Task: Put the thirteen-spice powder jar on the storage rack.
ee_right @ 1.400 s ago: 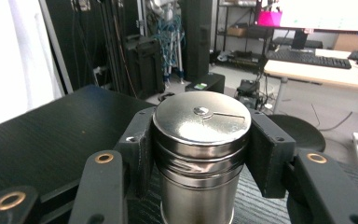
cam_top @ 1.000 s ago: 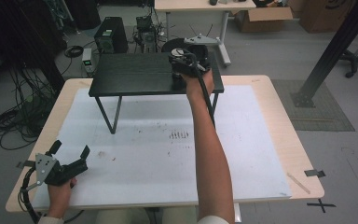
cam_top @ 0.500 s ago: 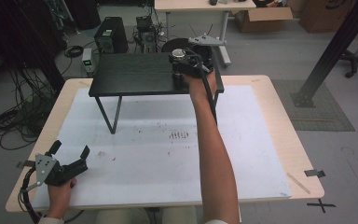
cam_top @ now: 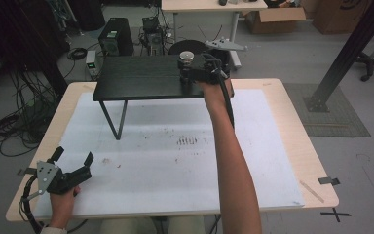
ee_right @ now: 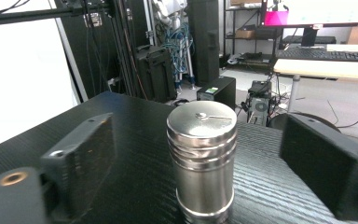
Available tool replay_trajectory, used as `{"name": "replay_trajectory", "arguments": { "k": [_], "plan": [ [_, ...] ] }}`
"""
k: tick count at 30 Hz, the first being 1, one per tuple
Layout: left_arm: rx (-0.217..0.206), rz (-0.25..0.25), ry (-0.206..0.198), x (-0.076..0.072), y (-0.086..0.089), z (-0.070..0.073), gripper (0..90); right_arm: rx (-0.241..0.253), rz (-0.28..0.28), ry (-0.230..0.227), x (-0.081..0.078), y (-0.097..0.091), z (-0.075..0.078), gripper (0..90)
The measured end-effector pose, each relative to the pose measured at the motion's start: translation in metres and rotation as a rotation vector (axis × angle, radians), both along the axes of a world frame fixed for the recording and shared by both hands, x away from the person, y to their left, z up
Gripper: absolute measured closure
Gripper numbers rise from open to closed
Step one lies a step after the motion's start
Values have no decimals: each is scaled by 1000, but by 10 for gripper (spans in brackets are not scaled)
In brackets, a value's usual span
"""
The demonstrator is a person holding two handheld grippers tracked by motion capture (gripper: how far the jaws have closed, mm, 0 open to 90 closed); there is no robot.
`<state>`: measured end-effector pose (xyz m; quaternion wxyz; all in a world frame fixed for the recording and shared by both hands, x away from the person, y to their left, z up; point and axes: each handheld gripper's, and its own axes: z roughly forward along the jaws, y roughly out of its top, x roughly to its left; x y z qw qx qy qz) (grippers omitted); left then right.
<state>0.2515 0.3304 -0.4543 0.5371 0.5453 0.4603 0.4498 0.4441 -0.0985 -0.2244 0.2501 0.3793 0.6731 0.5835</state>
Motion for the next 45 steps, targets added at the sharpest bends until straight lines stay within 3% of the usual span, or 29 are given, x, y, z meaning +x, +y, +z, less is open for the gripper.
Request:
{"name": "replay_trajectory", "arguments": {
  "k": [5,16,28,33,45],
  "plan": [
    [1,0,0,0,0,0,2,8,-9,-29,-8,-7,-1,39],
    [3,0,3,0,0,0,2,11,0,-43,-27,-24,-2,11],
    [2,0,3,0,0,0,3,29,48,-88,-60,-37,-3,11],
    [2,0,3,0,0,0,2,48,47,-99,-78,-46,-9,11],
    [2,0,1,0,0,0,2,27,34,-132,-111,-62,-25,13]
  ]
}}
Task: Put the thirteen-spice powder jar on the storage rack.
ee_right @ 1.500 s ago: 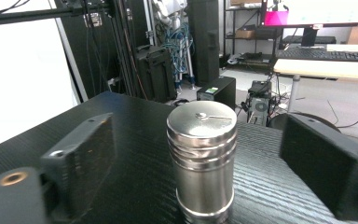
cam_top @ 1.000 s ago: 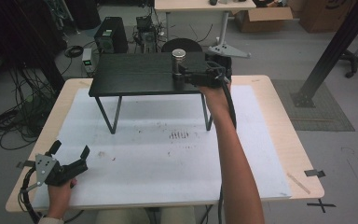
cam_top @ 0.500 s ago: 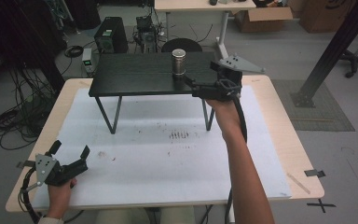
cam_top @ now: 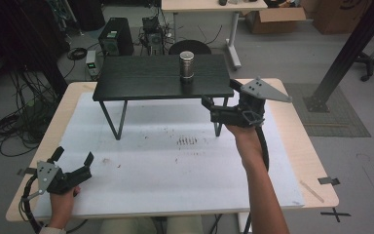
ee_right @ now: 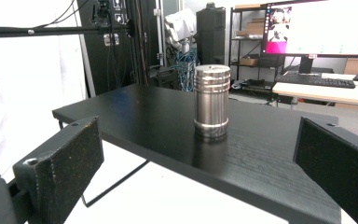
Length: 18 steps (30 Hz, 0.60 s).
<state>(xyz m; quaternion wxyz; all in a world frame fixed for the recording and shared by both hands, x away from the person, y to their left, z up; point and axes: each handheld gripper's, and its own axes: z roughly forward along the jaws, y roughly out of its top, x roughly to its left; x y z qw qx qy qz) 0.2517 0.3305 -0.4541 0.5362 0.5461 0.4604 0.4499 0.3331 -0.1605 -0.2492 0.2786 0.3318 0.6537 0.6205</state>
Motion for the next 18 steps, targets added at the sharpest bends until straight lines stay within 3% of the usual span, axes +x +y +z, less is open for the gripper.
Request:
{"name": "replay_trajectory", "arguments": {
  "k": [9,18],
  "plan": [
    [-1,0,-1,0,0,0,3,-14,-20,-22,-19,-10,-13,14],
    [1,0,-2,0,0,0,2,-15,-48,-12,-29,-20,-48,9]
  ]
}}
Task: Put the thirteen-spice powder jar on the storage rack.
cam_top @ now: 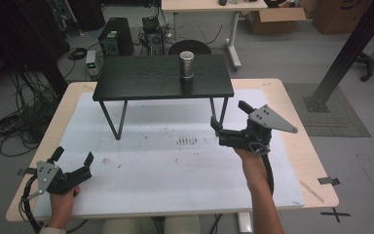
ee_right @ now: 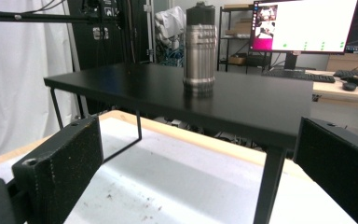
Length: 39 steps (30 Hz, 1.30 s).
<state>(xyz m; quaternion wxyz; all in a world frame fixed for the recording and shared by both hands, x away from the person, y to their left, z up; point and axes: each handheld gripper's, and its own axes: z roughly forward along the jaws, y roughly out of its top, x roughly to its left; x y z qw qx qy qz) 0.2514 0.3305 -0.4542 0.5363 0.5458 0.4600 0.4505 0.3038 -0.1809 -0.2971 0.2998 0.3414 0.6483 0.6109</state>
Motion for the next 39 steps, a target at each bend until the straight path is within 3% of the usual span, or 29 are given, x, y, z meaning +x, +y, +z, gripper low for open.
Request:
{"name": "replay_trajectory", "arguments": {
  "k": [26,39],
  "plan": [
    [0,3,1,0,0,0,2,57,-98,29,3,-29,-78,4],
    [-2,4,-1,0,0,0,2,26,-174,10,2,-39,-112,4]
  ]
}}
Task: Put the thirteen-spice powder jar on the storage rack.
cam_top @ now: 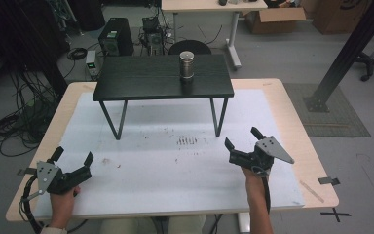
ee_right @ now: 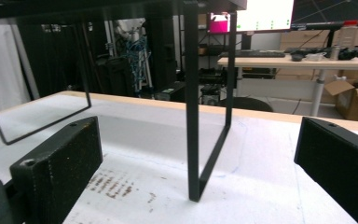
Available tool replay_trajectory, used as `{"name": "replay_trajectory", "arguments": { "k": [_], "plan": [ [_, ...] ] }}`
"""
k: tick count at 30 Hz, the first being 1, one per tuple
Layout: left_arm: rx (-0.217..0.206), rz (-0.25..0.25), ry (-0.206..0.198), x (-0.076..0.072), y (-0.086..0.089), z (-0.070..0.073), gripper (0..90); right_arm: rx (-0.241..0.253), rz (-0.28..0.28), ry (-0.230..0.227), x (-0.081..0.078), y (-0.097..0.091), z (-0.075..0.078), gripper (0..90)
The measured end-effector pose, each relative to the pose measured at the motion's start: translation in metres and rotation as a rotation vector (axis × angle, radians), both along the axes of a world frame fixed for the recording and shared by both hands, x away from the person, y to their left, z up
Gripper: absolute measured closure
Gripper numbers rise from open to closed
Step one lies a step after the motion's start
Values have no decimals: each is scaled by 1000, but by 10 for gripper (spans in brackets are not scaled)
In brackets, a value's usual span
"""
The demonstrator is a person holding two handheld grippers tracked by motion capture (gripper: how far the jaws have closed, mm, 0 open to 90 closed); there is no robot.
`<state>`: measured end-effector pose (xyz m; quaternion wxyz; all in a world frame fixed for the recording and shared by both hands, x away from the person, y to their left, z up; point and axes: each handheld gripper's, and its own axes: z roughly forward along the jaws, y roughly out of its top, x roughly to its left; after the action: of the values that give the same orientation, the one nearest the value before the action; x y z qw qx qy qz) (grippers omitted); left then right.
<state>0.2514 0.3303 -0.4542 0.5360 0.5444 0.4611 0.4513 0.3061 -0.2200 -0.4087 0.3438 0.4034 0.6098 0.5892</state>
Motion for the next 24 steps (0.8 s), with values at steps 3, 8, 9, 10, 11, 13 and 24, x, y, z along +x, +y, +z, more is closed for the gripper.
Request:
{"name": "replay_trajectory", "arguments": {
  "k": [3,8,9,10,11,13,24],
  "plan": [
    [0,0,1,0,0,0,2,-9,-17,-8,0,0,-8,4],
    [1,0,1,0,0,0,2,-23,-32,-2,-1,1,-19,4],
    [1,0,2,0,0,0,2,-25,-35,1,-1,1,-21,4],
    [1,0,2,0,0,0,2,-26,-37,3,-2,1,-23,4],
    [1,1,2,0,0,0,3,-27,-41,2,-2,1,-25,4],
    [1,0,3,0,0,0,2,-26,-48,1,-4,1,-28,4],
    [3,1,5,0,0,0,3,-12,-76,-5,-11,-1,-43,7]
  ]
}}
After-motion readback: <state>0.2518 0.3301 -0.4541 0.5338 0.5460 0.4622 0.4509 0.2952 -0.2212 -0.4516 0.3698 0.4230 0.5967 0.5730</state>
